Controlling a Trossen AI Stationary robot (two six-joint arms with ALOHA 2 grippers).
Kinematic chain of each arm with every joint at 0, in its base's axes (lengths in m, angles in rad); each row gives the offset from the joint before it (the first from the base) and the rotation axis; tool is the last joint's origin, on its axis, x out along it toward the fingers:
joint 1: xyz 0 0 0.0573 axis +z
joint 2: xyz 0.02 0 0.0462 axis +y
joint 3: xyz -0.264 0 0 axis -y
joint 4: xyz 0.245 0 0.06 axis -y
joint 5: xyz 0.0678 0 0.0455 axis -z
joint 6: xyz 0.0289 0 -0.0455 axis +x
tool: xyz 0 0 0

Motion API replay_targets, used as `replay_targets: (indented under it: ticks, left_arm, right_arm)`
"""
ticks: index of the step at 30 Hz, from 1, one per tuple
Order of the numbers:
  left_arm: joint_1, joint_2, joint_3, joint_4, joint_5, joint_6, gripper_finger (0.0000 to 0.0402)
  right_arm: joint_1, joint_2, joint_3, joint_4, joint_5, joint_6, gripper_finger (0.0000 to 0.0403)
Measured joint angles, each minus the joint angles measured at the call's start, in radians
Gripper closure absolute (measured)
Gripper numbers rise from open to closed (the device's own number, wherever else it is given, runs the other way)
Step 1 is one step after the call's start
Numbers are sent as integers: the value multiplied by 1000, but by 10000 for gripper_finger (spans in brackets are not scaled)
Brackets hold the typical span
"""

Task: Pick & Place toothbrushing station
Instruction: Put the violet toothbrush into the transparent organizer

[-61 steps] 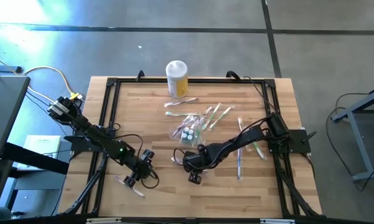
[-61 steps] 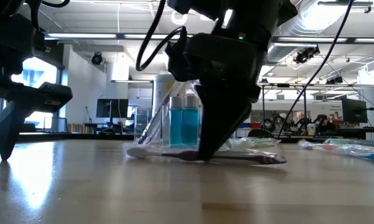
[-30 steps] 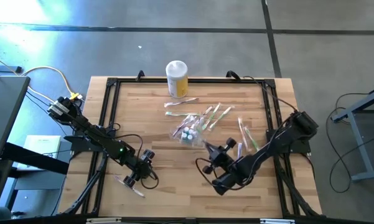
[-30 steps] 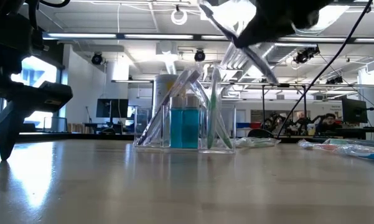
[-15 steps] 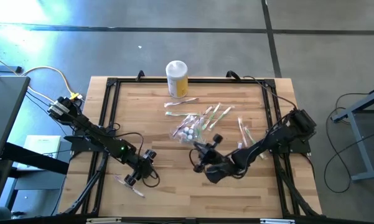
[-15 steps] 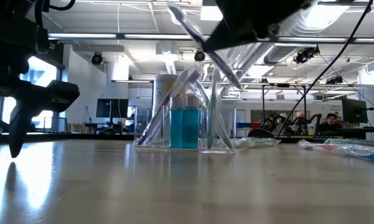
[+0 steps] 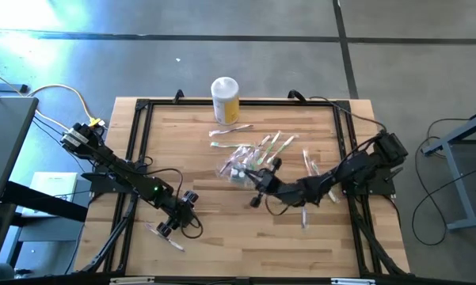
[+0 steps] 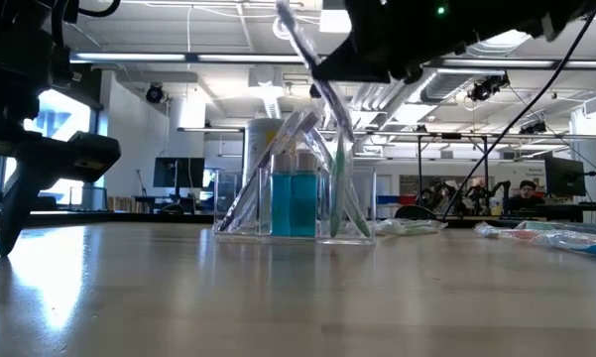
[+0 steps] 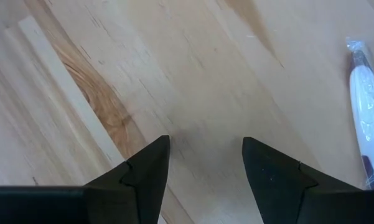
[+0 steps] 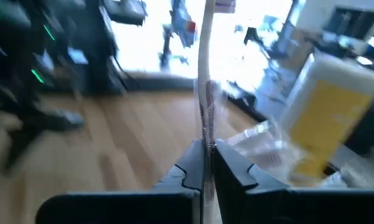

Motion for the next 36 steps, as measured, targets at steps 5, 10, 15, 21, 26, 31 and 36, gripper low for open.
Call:
replay_targets:
  ticks: [5,10,15,21,26,31,36]
  left_arm:
    - [0,0,0,3,-5,0,204]
    - [0,0,0,19,-13,0,204]
    - [0,0,0,31,-16,0,204]
    - [0,0,0,31,-17,-1,204]
    - [0,0,0,30,-16,-68,204]
    - [0,0,0,29,-14,-79,204]
    - [0,0,0,30,-14,-79,204]
  right_arm:
    - [-31,-1,-123,246,-70,-17,394]
    - [-59,11,-193,309,-73,71,394]
    - [-68,11,-219,327,-102,117,394]
    - [-68,64,-224,343,-120,167,394]
    - [-76,143,-224,390,-121,214,394]
    - [-71,160,-223,391,-125,232,376]
    - [-70,160,-223,326,-119,310,335]
